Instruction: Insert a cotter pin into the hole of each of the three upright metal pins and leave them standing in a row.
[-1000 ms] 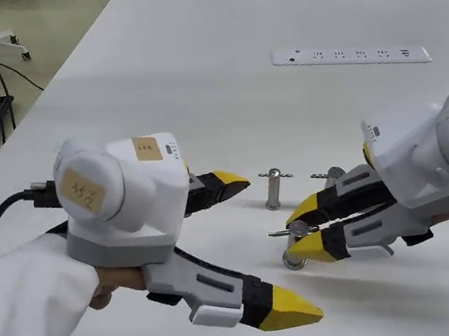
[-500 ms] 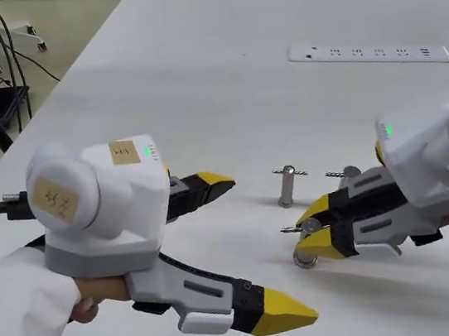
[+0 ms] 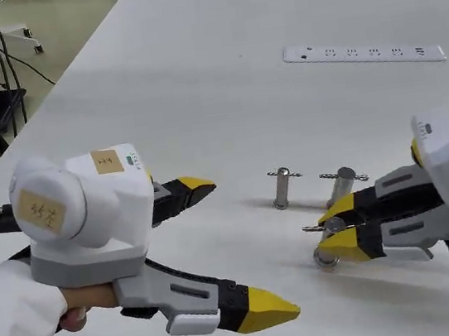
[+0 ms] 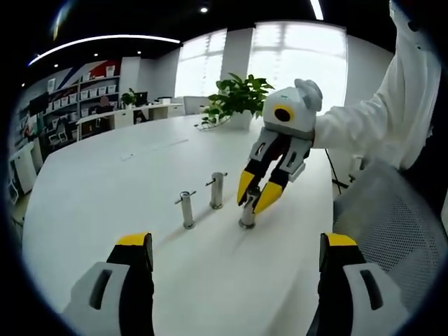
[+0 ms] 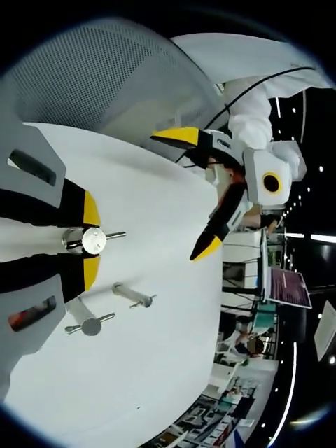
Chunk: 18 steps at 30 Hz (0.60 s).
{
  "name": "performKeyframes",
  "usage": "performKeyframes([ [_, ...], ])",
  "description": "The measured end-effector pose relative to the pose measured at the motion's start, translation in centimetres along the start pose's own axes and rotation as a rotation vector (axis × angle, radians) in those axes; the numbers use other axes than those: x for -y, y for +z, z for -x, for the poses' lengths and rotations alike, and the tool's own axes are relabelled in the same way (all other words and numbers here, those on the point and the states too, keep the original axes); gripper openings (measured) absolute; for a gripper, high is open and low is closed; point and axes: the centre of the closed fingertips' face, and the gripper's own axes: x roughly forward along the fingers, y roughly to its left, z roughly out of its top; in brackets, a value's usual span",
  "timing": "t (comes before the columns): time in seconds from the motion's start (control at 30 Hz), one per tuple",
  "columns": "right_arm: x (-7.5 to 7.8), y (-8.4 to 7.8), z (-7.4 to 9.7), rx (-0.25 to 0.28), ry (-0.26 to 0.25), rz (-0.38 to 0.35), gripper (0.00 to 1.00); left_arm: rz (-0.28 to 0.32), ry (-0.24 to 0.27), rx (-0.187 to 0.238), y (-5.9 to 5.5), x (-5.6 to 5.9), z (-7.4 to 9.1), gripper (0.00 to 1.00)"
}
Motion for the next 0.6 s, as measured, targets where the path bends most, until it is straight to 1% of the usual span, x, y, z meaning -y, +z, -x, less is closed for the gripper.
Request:
performKeyframes([
  [0.1,1.4,-1.0,1.6,-0.005,-0.04,-0.01,0.07,0.014,0.002,-0.002,-0.1,-0.1,-0.2,0.99],
  [0.23,2.8,-2.0,3.2,-0.008,-0.076,-0.021,0.07,0.015,0.003,-0.006,-0.1,0.0,-0.4,0.99],
  [0.3,3.7,-2.6,4.0,-0.01,-0.098,-0.024,0.07,0.021,-0.001,-0.003,0.0,0.1,-0.4,0.98],
  [0.33,4.2,-3.0,4.4,-0.014,-0.114,-0.026,0.07,0.036,-0.009,0.005,0.2,0.2,-0.4,0.98],
  [0.4,5.2,-3.5,4.9,-0.015,-0.139,-0.038,0.07,0.051,-0.006,0.012,0.2,0.0,-0.4,0.98],
  [0.5,6.4,-4.0,5.5,-0.01,-0.169,-0.052,0.07,0.051,-0.001,0.008,0.2,-0.1,-0.3,0.98],
  [0.6,7.1,-4.3,5.8,-0.01,-0.185,-0.054,0.08,0.053,0.005,0.0,0.0,-0.2,-0.1,0.97],
])
